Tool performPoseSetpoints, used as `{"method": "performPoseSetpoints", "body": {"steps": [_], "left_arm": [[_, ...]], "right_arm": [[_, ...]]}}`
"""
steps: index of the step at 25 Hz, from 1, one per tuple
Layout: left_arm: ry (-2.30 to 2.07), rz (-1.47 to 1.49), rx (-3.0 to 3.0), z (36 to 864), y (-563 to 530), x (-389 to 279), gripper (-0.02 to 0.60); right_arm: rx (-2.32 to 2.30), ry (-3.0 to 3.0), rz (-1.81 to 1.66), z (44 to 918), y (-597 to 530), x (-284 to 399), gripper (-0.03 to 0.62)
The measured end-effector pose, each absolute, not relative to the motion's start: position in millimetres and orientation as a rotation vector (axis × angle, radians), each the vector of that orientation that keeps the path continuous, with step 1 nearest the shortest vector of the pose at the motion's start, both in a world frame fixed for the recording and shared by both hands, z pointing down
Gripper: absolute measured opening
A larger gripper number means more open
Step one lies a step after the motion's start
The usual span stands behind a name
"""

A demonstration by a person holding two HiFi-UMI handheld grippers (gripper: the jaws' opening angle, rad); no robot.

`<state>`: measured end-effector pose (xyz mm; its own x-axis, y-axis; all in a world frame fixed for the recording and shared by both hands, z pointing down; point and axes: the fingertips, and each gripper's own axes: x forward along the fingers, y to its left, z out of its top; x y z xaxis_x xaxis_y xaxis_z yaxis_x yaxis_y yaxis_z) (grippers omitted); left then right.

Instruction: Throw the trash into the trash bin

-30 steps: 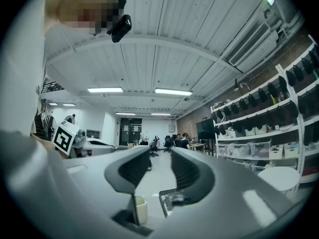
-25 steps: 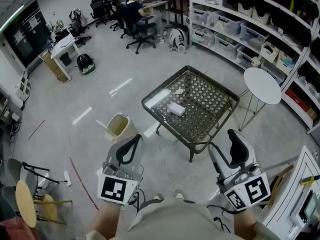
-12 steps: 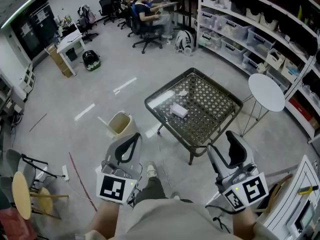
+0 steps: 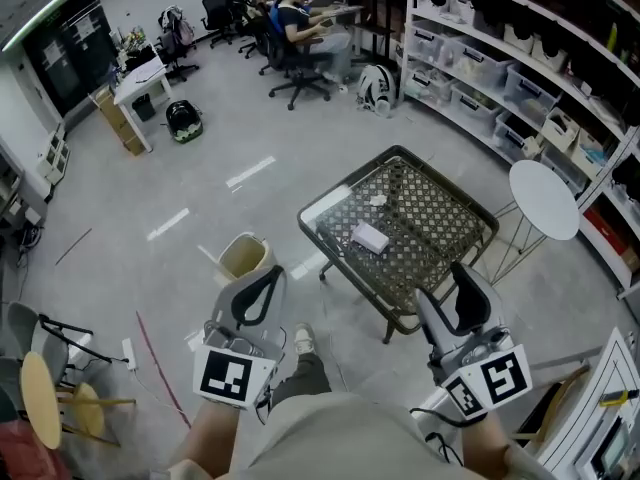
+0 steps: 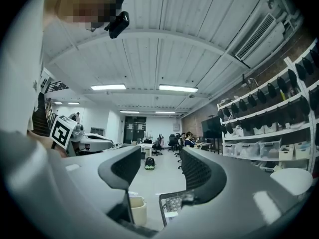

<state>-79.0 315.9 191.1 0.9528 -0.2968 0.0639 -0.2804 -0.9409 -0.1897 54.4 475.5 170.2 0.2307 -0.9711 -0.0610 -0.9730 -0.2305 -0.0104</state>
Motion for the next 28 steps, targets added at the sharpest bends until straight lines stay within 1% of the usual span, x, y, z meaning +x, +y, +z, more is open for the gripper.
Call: {"method": "performPoseSetpoints", "body": {"steps": [5,9,20,28], "left_arm": [[0.441,-0.154,-2.936,197,259,-57,0.002],[0.391,-0.166,-2.948,200,212,-38,0.002],[0.278,-0.159,-2.943,201,73,11,0.002],[0.232,-0.148,-2.973,202,12,34,0.003]], "right_arm": [[-2.454,1.904,0.055,174,421,80,0.239],[-2.495,1.874,0.038,179,378,95,0.266],[-2.635,1.749,0.026,175,261,140,0.268],[-2.690,1.684,-0.003,178,208,166,0.270]]}}
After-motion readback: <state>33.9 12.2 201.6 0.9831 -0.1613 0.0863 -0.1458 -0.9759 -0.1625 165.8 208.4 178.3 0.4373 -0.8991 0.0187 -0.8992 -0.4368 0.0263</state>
